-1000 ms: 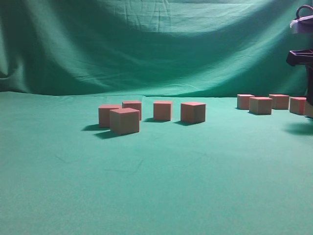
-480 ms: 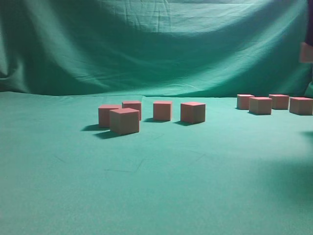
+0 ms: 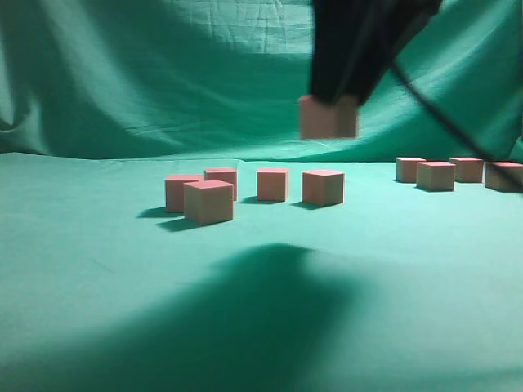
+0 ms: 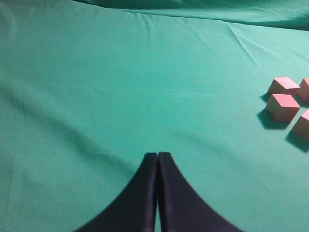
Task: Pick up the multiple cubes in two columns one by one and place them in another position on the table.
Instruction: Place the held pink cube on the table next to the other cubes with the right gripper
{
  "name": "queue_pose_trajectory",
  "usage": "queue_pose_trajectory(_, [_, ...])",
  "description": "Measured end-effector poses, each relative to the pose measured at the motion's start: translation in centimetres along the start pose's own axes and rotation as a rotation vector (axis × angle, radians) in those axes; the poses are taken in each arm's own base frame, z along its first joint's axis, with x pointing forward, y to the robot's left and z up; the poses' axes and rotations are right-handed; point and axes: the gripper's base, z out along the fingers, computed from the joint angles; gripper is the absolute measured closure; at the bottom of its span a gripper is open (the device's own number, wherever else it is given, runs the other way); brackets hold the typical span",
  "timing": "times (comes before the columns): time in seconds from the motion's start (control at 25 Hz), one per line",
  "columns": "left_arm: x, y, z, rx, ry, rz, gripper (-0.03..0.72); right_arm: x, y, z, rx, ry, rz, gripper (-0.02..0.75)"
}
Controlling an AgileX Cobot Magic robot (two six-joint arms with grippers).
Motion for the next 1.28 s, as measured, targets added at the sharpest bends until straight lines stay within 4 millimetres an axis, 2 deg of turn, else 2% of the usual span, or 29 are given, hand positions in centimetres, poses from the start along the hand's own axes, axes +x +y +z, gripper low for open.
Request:
queue_pose_trajectory(0.2, [0.0, 0.0, 0.0, 0.000, 0.000, 0.000, 0.688, -0.7, 3.2, 3.8, -0.045, 0.051, -0.209, 0.469])
queue_pose_trajectory(0.4, [0.0, 0.0, 0.0, 0.000, 0.000, 0.000, 0.688, -1.7, 3.6, 5.9, -0.055, 0.075, -0.264, 0.469])
queue_pose_trajectory(0.64, [0.0, 0.0, 0.0, 0.000, 0.000, 0.000, 0.688, -3.5, 3.1, 7.0, -0.022, 0.045, -0.288, 0.469])
queue_pose_trajectory(0.96, [0.0, 0.0, 0.0, 0.000, 0.000, 0.000, 0.688, -3.6, 2.9, 8.1, -0.014, 0.063, -0.300, 0.469])
queue_pose_trajectory(1.28, [0.0, 0.0, 0.0, 0.000, 0.000, 0.000, 0.688, -3.6, 2.9, 8.3, -0.014, 0.067, -0.301, 0.469])
